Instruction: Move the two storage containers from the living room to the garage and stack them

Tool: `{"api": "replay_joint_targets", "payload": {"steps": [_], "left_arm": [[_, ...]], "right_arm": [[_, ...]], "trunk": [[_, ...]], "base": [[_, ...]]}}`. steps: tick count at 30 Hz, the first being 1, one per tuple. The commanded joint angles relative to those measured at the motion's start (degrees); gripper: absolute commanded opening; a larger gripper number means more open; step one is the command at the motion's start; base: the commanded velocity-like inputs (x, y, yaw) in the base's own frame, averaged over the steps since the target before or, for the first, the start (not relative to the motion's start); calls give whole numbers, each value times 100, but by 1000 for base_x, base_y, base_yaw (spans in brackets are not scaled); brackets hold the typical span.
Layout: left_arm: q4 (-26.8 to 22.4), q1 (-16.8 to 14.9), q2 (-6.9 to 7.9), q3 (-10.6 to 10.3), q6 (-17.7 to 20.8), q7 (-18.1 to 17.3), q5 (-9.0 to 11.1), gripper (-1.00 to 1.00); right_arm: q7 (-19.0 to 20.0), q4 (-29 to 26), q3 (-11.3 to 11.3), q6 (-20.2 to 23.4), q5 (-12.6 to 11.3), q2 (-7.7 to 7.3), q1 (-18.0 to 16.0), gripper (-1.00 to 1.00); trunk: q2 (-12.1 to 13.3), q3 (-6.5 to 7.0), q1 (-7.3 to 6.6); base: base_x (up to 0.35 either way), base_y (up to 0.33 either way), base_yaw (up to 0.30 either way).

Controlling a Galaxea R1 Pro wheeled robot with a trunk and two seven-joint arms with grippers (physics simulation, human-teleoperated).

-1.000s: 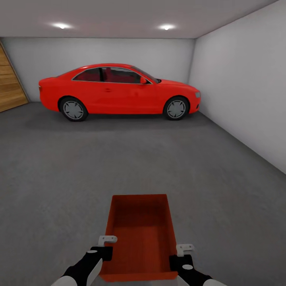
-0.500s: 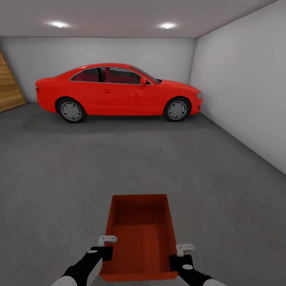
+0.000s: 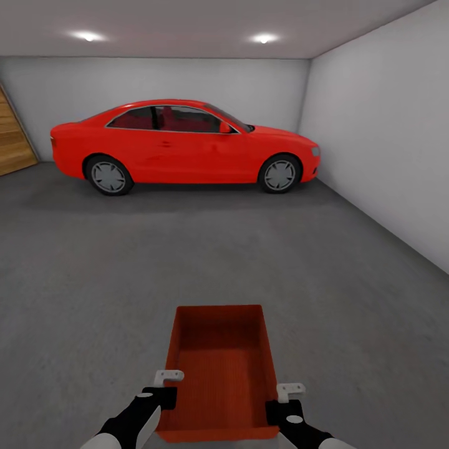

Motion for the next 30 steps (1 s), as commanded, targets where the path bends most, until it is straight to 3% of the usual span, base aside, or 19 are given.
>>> {"api": "replay_joint_targets", "payload": {"steps": [1, 30], "left_arm": [[11, 1, 120, -31, 41, 51, -16, -100], [14, 3, 120, -38, 41, 51, -18, -100]], "right_arm": [[-92, 6, 14, -137, -16, -152, -6, -100], [-92, 7, 14, -137, -16, -152, -6, -100]], "trunk": [[-3, -5, 3], [-3, -5, 3]], "base": [[322, 0, 0], [322, 0, 0]]}}
